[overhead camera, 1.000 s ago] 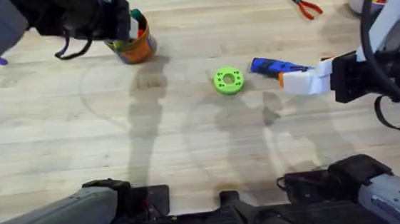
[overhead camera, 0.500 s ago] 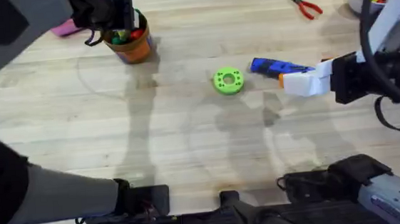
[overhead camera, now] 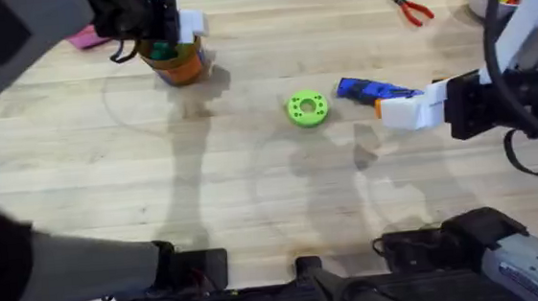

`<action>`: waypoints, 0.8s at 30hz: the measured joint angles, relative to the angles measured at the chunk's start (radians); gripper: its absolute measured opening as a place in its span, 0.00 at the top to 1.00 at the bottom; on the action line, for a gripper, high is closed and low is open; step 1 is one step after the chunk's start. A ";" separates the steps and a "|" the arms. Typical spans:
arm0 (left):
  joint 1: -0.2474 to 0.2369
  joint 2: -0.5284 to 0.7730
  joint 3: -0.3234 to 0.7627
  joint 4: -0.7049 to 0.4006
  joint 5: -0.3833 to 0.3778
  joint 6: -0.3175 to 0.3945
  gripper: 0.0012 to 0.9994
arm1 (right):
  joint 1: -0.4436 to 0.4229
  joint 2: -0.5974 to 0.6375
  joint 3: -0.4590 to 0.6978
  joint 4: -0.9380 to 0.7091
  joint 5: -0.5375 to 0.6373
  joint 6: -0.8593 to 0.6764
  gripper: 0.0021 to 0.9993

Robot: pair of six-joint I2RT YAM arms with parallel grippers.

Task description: Pick up the gripper from the table and insert it into the empty holder that is missing its gripper. Then pick up a screw, insert it into the mounting hole, and use the screwdriver to tighten it. Finally, clean up the table by picking up the vegetable and placing it into the bucket.

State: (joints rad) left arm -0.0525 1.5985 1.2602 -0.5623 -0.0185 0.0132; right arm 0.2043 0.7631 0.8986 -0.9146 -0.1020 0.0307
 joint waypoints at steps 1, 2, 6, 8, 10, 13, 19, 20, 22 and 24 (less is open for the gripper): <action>0.000 -0.021 0.000 -0.012 0.000 0.000 0.01 | 0.000 0.000 0.000 0.000 0.000 0.000 0.01; 0.000 -0.046 0.000 -0.026 0.000 0.000 0.01 | 0.000 0.000 0.000 0.000 0.000 0.000 0.01; 0.000 -0.192 0.001 -0.150 0.000 -0.004 0.01 | 0.000 0.000 0.000 0.000 0.000 0.000 0.01; 0.000 -0.269 0.003 -0.231 0.000 -0.004 0.01 | 0.000 0.000 0.000 0.000 0.000 0.000 0.01; 0.000 -0.336 0.004 -0.306 0.000 -0.004 0.01 | 0.000 0.000 0.000 -0.001 0.000 0.000 0.01; 0.000 -0.413 0.000 -0.382 0.006 -0.005 0.01 | 0.000 0.000 0.000 -0.003 0.000 0.000 0.00; -0.002 -0.634 -0.165 -0.426 0.048 -0.031 0.01 | 0.000 0.000 0.000 -0.014 0.000 0.000 0.01; -0.006 -0.674 -0.203 -0.428 0.058 -0.040 0.01 | 0.000 0.000 0.000 -0.023 0.000 0.000 0.01; -0.027 -0.738 -0.268 -0.430 0.073 -0.057 0.01 | 0.000 0.000 0.000 -0.040 0.000 0.000 0.01; -0.064 -0.788 -0.326 -0.431 0.083 -0.076 0.01 | 0.000 0.000 0.000 -0.052 0.000 0.000 0.01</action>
State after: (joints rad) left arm -0.1164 0.8109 0.9344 -0.9933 0.0645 -0.0630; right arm 0.2043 0.7631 0.8986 -0.9662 -0.1020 0.0307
